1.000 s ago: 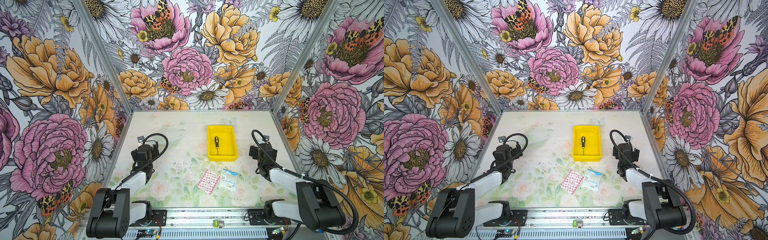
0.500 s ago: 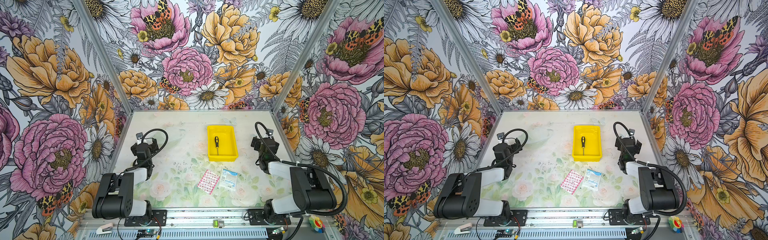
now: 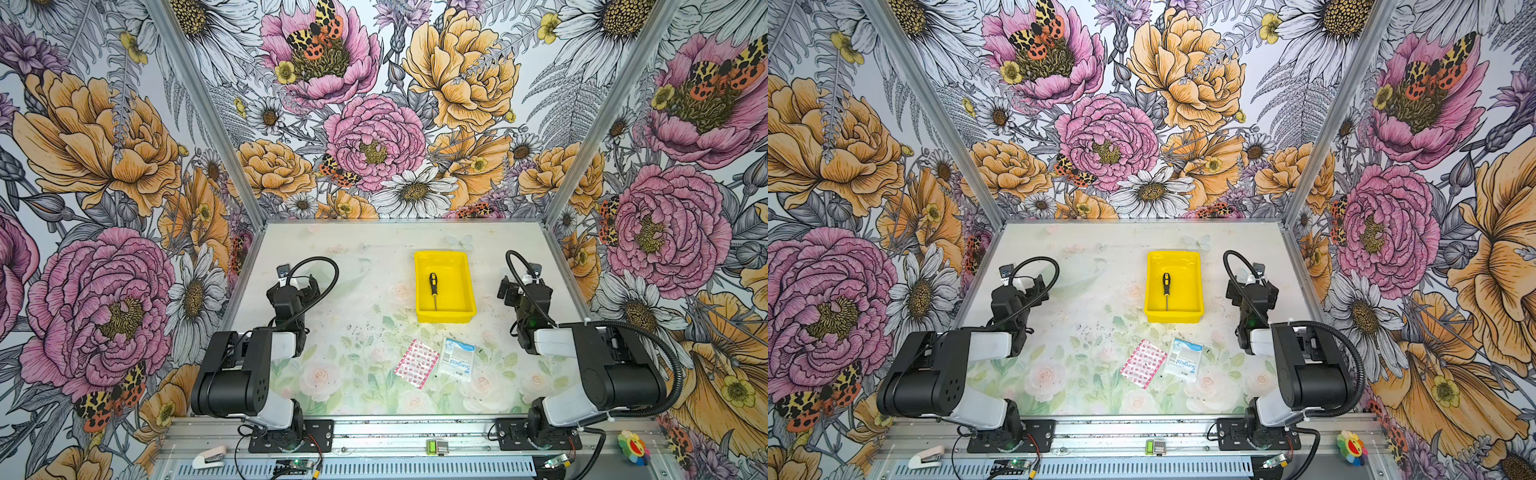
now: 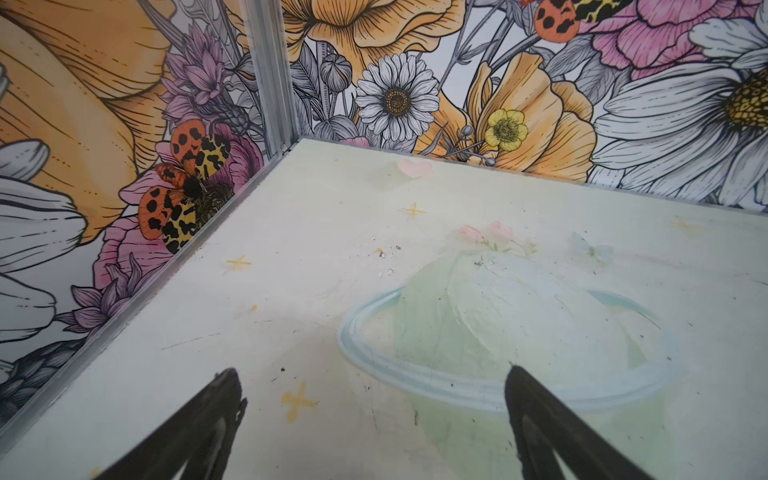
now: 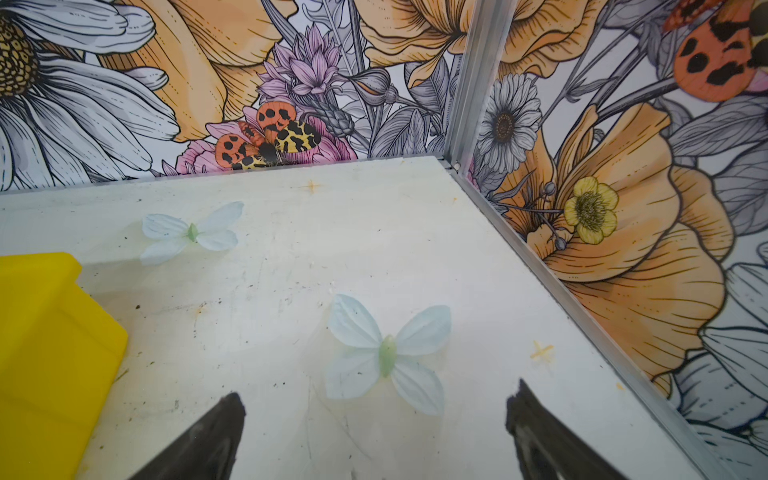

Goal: Put the screwdriver in the bin

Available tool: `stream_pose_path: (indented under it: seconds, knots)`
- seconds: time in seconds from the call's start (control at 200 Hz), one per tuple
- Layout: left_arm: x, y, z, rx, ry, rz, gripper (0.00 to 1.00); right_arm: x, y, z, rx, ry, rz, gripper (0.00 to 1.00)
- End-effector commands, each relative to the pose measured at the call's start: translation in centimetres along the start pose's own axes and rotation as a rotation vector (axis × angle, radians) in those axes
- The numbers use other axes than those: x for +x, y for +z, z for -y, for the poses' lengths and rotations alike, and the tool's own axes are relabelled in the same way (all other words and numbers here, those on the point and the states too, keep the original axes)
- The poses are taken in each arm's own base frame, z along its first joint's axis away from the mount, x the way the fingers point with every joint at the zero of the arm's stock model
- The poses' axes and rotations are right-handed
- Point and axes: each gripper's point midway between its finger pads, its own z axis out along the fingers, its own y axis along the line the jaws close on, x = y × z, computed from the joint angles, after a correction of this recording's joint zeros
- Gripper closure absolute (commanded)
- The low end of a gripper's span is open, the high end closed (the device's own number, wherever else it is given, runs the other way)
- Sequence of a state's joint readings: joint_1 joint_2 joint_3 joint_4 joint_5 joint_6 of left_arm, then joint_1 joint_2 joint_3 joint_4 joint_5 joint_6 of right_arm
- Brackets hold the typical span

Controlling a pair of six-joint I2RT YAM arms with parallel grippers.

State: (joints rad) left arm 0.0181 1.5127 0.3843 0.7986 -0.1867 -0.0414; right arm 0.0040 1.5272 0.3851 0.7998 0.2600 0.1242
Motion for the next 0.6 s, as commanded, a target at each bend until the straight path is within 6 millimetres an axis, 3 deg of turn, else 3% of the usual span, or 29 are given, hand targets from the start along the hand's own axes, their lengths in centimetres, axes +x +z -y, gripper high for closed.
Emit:
stream_pose_path:
  seconds: [0.0,0.17,0.595]
  knots:
    - [-1.7,0.3,1.4,0.08,0.015,0.056,0.01,-1.5,0.0,-0.3,-0.018,0.005,0.065,0.0]
    - [-1.5,0.3,2.4,0.121,0.04,0.055,0.01,-1.5,0.1,-0.3,-0.019,0.004,0.061,0.01]
    - [-1.5,0.0,2.6,0.117,0.054,0.086,0.01,-1.6,-0.1,-0.3,-0.02,0.004,0.069,0.01]
